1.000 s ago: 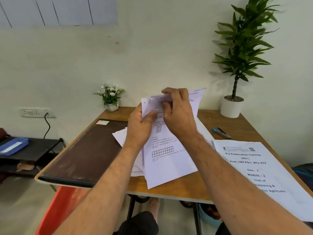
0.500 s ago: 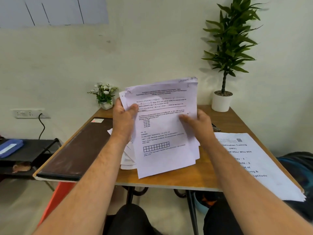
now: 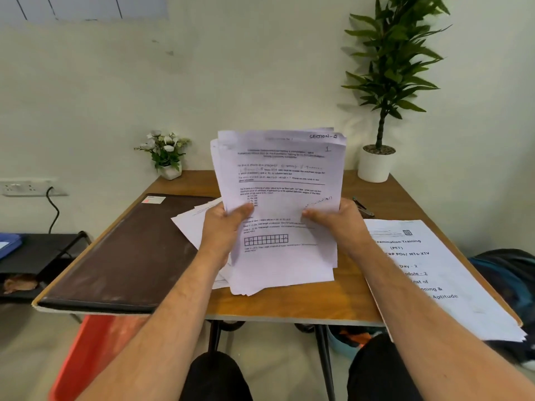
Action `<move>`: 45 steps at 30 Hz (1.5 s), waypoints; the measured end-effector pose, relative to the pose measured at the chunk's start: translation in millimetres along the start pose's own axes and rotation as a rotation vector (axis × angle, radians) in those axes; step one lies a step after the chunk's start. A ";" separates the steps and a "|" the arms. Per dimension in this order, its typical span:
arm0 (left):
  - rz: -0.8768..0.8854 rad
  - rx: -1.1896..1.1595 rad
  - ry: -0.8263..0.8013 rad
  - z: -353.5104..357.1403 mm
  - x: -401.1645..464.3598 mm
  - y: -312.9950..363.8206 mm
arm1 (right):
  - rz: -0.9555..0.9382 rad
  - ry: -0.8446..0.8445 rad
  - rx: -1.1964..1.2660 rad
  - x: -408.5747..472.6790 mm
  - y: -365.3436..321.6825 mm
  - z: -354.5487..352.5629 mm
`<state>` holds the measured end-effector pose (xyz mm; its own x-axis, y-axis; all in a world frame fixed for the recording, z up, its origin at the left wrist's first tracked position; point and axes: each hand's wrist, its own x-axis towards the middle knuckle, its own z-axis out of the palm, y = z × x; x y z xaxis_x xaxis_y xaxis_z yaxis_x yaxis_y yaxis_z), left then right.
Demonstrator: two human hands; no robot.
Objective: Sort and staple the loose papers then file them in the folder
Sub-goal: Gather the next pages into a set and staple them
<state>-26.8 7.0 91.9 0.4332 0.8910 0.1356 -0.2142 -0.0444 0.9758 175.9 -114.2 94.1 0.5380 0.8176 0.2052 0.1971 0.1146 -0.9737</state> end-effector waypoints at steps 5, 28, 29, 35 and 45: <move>0.115 -0.020 -0.004 10.1 6.8 26.4 | -0.104 0.063 0.016 7.9 -18.4 6.9; 0.226 0.102 -0.133 15.0 -5.4 45.1 | -0.170 0.088 0.046 -6.1 -35.4 1.7; 0.248 0.083 -0.121 15.4 -4.3 50.2 | -0.176 0.082 0.057 -5.0 -41.8 0.5; 0.311 0.047 -0.071 16.4 5.6 66.2 | -0.185 0.094 0.100 -0.2 -59.8 9.1; 0.246 0.006 -0.076 28.8 3.9 66.7 | -0.129 0.171 0.023 2.2 -56.8 13.9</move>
<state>-14.2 -5.5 162.5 0.4338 0.8165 0.3810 -0.3158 -0.2583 0.9130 154.4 -111.1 148.5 0.6409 0.6879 0.3406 0.2560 0.2268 -0.9397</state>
